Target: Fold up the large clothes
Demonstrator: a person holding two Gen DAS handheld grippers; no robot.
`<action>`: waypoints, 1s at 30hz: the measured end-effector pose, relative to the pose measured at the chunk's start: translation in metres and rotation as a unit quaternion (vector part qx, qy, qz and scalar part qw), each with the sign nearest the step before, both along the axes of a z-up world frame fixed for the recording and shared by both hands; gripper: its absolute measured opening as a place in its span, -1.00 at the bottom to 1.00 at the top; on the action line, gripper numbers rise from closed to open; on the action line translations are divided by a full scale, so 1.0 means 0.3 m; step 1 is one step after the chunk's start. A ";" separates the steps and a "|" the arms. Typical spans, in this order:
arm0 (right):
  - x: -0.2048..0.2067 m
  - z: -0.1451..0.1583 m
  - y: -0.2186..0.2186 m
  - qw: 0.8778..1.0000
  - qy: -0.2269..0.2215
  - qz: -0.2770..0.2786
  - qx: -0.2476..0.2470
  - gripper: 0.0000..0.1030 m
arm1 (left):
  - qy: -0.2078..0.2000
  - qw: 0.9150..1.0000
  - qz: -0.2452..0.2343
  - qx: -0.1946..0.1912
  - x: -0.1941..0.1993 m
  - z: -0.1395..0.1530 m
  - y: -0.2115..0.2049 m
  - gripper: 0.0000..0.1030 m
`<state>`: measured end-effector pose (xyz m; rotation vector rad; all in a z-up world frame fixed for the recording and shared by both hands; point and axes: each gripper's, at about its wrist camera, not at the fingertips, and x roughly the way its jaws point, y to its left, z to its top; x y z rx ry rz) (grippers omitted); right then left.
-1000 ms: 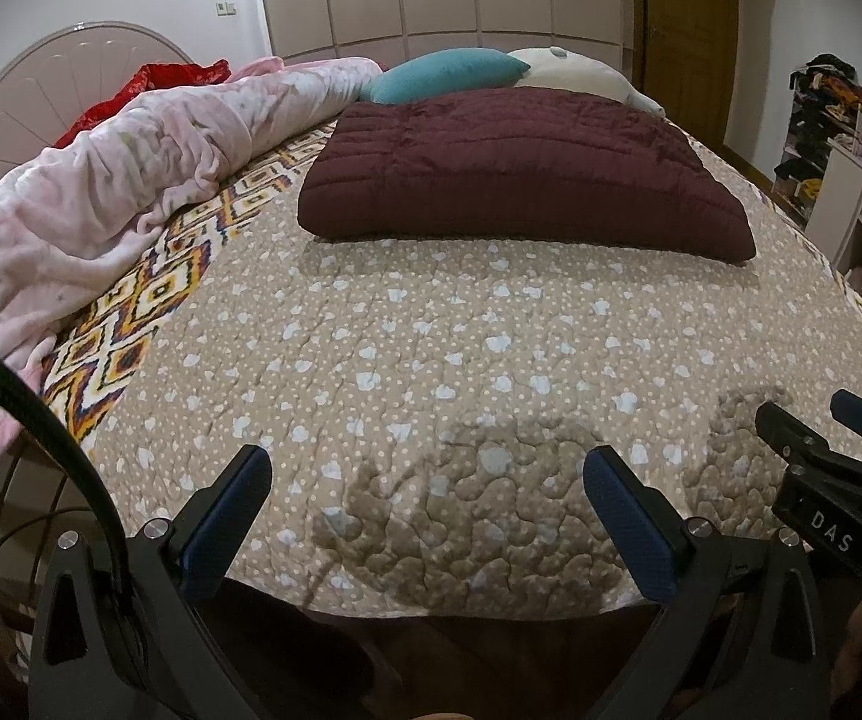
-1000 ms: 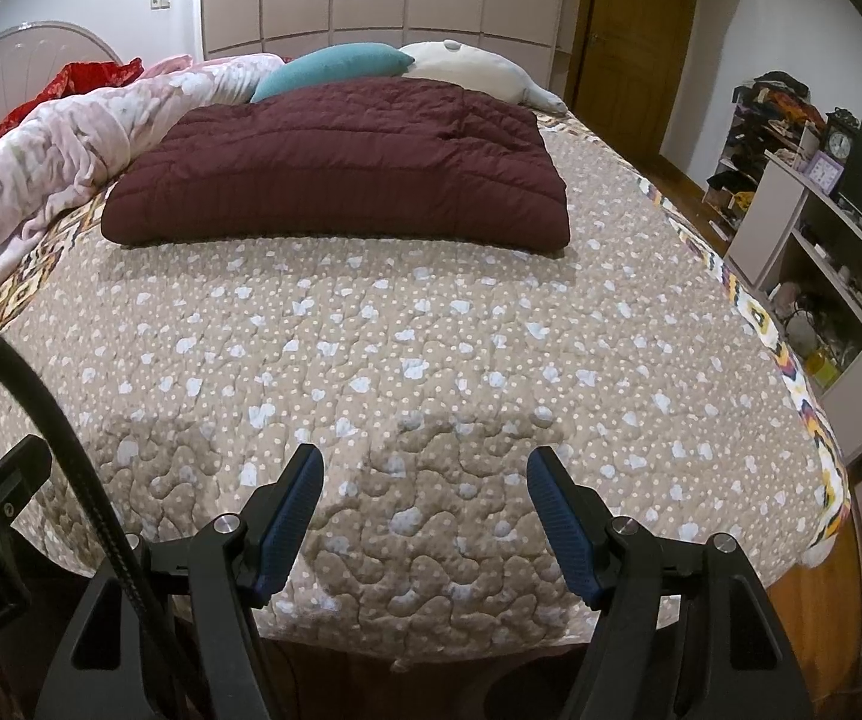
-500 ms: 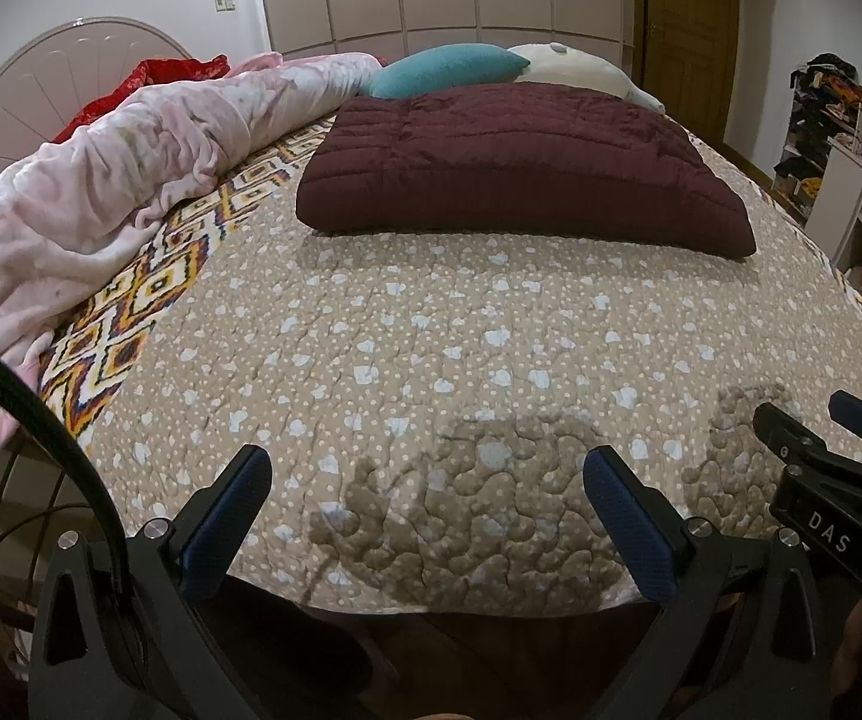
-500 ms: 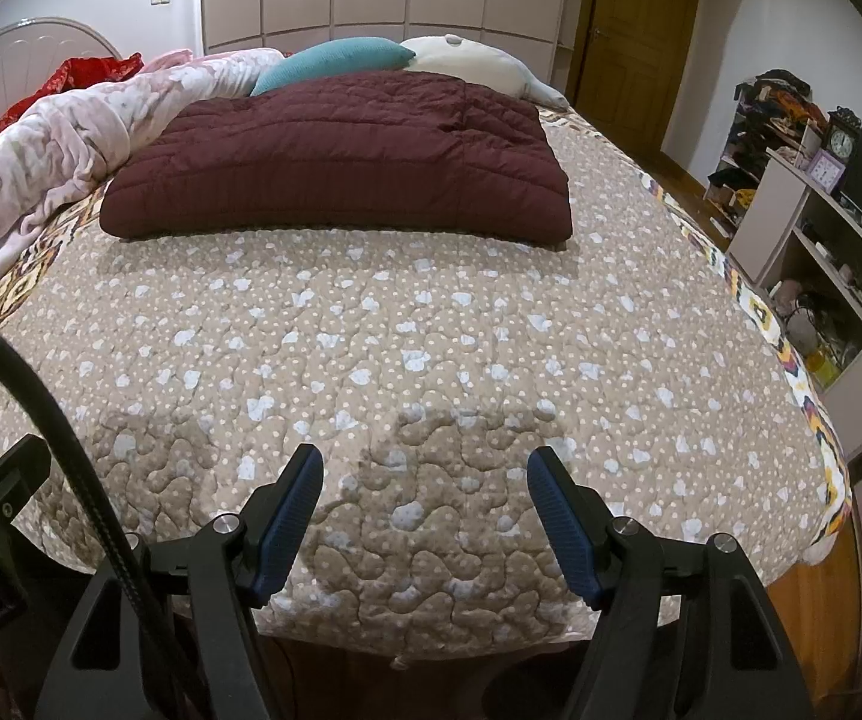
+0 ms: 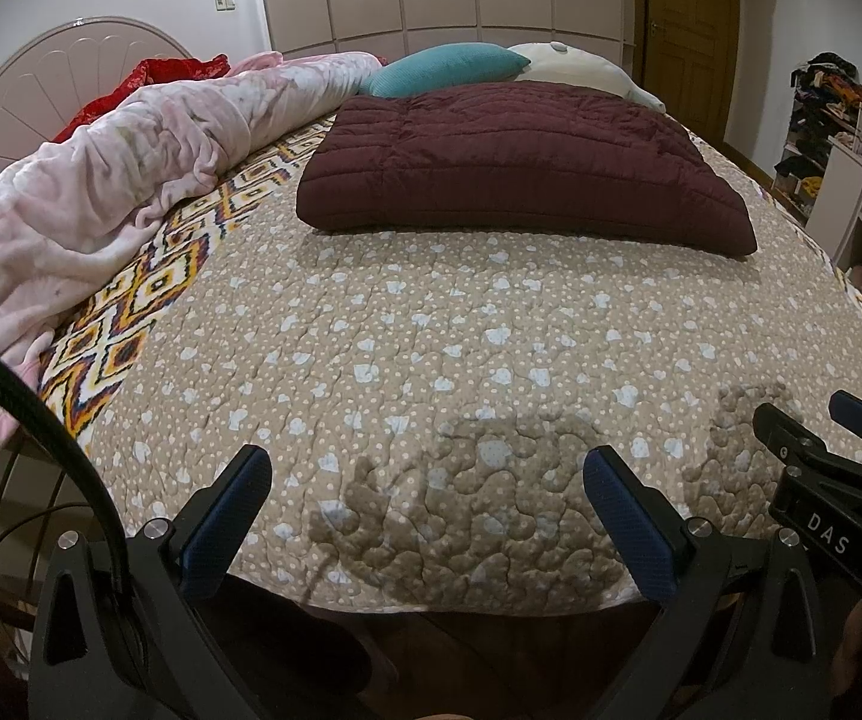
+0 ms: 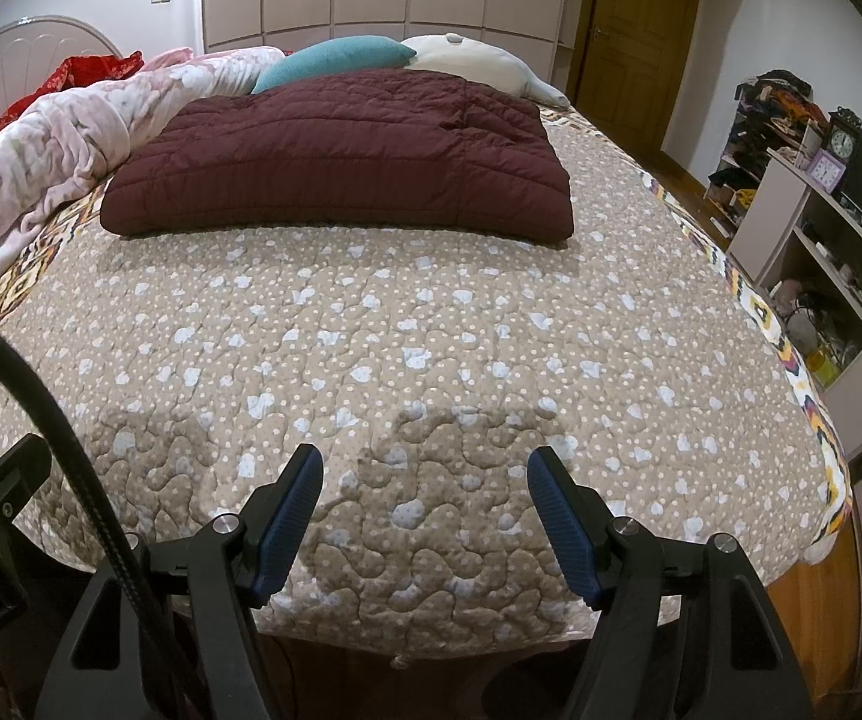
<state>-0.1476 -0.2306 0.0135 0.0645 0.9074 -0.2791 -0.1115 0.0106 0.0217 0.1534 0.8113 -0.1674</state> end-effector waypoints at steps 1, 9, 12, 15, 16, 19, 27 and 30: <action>-0.001 -0.001 0.000 1.000 0.000 0.000 0.000 0.45 | 0.000 1.000 0.000 0.000 0.000 -0.001 0.000 1.00; 0.000 0.000 0.001 1.000 0.001 0.000 0.000 0.45 | 0.001 1.000 0.000 0.000 0.002 0.001 0.001 1.00; 0.000 -0.001 0.001 1.000 0.001 0.001 0.001 0.45 | 0.002 1.000 -0.001 0.000 -0.002 -0.006 0.001 1.00; -0.002 -0.004 0.001 1.000 0.000 0.000 0.001 0.45 | 0.001 1.000 -0.001 0.000 -0.002 -0.006 0.001 1.00; -0.003 -0.004 0.001 1.000 0.000 0.001 0.002 0.45 | 0.001 1.000 -0.001 0.000 0.000 -0.005 0.001 1.00; -0.006 -0.008 0.003 1.000 0.000 0.001 0.001 0.45 | 0.002 1.000 0.000 0.000 0.003 -0.002 0.000 1.00; -0.002 -0.011 0.004 1.000 0.002 0.003 0.001 0.45 | 0.000 1.000 -0.002 0.000 -0.009 -0.018 -0.001 1.00; -0.002 -0.011 0.004 1.000 0.002 0.003 0.001 0.45 | 0.000 1.000 -0.004 -0.001 -0.002 -0.024 -0.003 1.00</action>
